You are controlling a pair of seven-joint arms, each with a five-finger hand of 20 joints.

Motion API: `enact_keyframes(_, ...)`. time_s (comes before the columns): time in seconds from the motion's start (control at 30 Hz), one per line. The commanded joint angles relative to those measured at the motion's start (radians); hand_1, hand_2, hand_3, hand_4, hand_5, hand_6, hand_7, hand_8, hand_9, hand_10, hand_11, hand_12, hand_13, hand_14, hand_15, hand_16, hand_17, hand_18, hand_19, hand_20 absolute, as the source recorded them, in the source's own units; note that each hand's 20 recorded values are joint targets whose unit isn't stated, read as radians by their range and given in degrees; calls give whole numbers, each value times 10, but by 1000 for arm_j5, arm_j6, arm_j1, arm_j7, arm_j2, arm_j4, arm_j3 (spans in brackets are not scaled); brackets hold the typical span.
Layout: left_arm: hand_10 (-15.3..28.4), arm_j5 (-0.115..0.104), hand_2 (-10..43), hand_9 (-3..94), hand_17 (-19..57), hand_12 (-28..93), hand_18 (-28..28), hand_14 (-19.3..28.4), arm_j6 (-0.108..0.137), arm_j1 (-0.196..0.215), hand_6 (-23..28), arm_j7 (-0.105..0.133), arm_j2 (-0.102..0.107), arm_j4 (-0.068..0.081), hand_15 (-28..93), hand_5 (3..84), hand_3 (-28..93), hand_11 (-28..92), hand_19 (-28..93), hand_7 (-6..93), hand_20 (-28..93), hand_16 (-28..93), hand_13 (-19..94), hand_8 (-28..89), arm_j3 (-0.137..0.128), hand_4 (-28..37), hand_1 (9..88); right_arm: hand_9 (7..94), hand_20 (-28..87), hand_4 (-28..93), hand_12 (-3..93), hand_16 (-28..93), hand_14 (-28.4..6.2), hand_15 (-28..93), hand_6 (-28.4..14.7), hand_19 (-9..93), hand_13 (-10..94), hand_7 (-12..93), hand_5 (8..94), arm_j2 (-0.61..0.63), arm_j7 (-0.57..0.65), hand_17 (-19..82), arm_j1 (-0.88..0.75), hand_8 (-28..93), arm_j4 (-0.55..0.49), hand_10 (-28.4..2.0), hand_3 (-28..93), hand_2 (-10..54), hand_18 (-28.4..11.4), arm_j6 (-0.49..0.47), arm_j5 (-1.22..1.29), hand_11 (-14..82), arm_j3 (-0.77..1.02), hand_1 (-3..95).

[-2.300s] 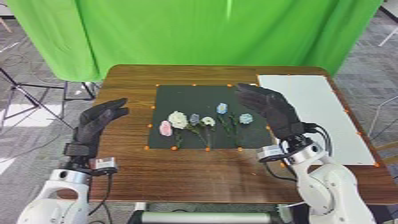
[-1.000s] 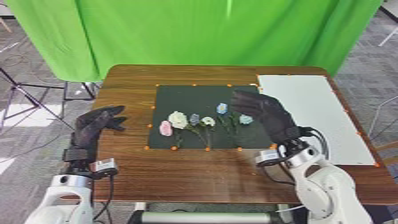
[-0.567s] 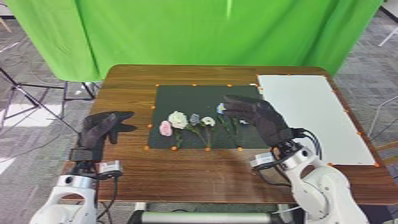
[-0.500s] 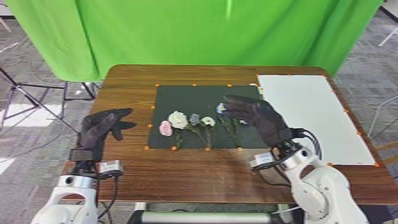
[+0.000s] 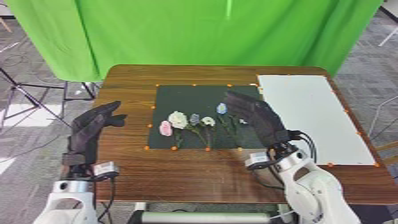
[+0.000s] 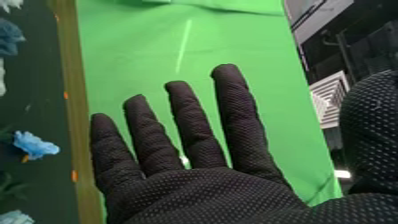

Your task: Arrange flowers

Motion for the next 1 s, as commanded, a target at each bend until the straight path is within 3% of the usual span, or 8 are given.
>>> enact_keyframes(0.03, 155, 1, -52, 623, 66, 178, 138, 191, -12, 4, 23, 5, -10, -14, 215, 516, 682, 379, 78, 155, 173, 13, 462, -76, 3, -176, 238, 415, 256, -164, 148, 238, -188, 55, -11, 93, 266, 60, 483, -15, 26, 104, -57, -59, -15, -157, 685, 48, -183, 22, 31, 50, 15, 64)
enact_keyframes(0.23, 157, -87, -53, 656, 65, 192, 138, 189, -11, -12, 25, 0, 18, -11, 207, 530, 679, 465, 71, 154, 171, 19, 460, -73, -13, -176, 239, 417, 257, -163, 155, 244, -189, 54, -11, 98, 267, 61, 483, -17, -8, 102, -38, -59, -9, -159, 684, 49, -184, -29, -23, 49, -1, 65)
enact_keyframes(0.33, 160, -70, -45, 709, 78, 256, 139, 199, -21, -26, 35, -4, 18, -4, 226, 598, 666, 715, 68, 150, 174, 10, 536, -73, -7, -175, 247, 421, 257, -162, 156, 245, -187, 54, -11, 99, 268, 63, 482, -18, 8, 101, -52, -59, -11, -159, 687, 49, -184, -37, -18, 50, 1, 65)
enact_keyframes(0.47, 158, -94, -45, 721, 82, 260, 139, 202, -24, -11, 34, -13, 11, -12, 232, 612, 670, 746, 69, 153, 176, 7, 554, -71, 2, -175, 248, 425, 257, -163, 157, 248, -189, 59, -11, 101, 280, 64, 483, -24, 29, 103, -74, -59, -18, -159, 688, 49, -184, -53, -11, 50, 8, 65)
enact_keyframes(0.6, 161, -70, -40, 704, 80, 255, 140, 201, 3, 20, 33, -15, 6, -21, 229, 604, 669, 737, 73, 153, 178, 5, 537, -71, -13, -178, 250, 432, 259, -175, 158, 247, -191, 66, -12, 110, 298, 63, 483, -20, 65, 106, -90, -59, -19, -160, 649, 79, -189, -29, 39, 51, 2, 39)
enact_keyframes(0.7, 162, -116, -40, 689, 74, 247, 142, 198, 14, 2, 32, -3, -5, -20, 225, 596, 670, 713, 75, 155, 178, 7, 516, -71, 4, -176, 249, 434, 260, -200, 159, 244, -194, 73, -16, 116, 308, 50, 458, -5, 22, 111, -71, -56, -17, -163, 580, 126, -196, 15, 60, 51, -2, -20)
enact_keyframes(0.9, 159, -4, -34, 736, 85, 268, 141, 203, -30, 20, 38, -44, -15, -22, 229, 630, 666, 773, 77, 151, 177, 5, 555, -72, -19, -176, 258, 436, 260, -214, 160, 243, -192, 79, -14, 122, 320, 49, 449, -18, 46, 116, -91, -51, -28, -164, 563, 127, -198, 82, 87, 52, -5, -25)
enact_keyframes(1.0, 159, -111, -34, 723, 84, 262, 140, 201, -12, 21, 37, -41, -8, -27, 220, 624, 667, 758, 75, 150, 176, 2, 545, -71, -17, -176, 258, 444, 263, -204, 160, 244, -192, 85, -18, 125, 333, 49, 447, -25, 55, 123, -83, -51, -23, -163, 588, 126, -198, 56, 90, 54, -14, -23)
